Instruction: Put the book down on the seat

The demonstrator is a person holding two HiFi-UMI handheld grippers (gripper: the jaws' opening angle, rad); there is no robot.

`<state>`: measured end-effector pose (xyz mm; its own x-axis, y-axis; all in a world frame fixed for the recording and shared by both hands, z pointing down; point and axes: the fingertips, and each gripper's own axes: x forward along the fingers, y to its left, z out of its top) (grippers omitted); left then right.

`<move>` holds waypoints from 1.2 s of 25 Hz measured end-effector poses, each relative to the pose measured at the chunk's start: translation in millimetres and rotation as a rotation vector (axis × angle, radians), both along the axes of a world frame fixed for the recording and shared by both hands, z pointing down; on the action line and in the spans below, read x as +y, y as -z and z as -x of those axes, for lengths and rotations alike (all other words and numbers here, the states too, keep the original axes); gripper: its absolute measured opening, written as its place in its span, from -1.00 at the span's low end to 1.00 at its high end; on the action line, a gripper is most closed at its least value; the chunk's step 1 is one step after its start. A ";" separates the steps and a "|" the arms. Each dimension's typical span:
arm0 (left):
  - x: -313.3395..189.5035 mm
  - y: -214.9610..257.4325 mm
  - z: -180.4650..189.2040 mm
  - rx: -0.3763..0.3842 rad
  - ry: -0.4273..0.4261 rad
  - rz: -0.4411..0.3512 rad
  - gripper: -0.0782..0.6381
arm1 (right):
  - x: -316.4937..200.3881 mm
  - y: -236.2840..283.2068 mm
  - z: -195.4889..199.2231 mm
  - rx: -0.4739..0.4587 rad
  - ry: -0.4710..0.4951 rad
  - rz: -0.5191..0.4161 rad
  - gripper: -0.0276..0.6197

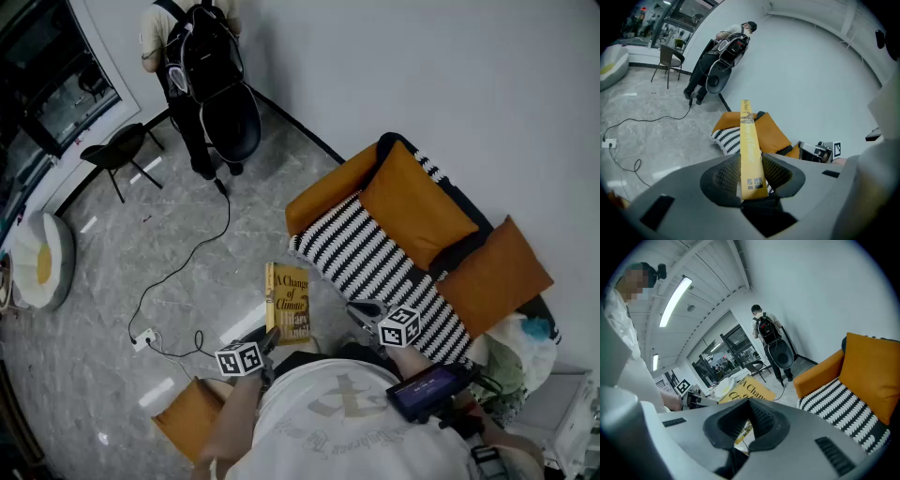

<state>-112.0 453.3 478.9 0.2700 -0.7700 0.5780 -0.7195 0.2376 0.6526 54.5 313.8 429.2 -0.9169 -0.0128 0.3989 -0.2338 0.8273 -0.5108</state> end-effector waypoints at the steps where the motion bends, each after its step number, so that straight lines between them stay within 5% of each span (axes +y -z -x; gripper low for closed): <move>1: 1.2 1.9 -4.1 0.007 -0.007 -0.004 -0.36 | 2.9 2.1 -3.4 -0.009 -0.010 -0.001 -0.87; 17: -9.1 10.4 -68.1 0.121 -0.038 -0.013 -0.36 | 11.8 24.8 -78.3 -0.096 -0.173 0.011 -0.87; 30: -17.8 9.0 -53.7 0.096 -0.087 -0.014 -0.36 | 7.8 18.2 -76.3 -0.064 -0.233 -0.017 -0.87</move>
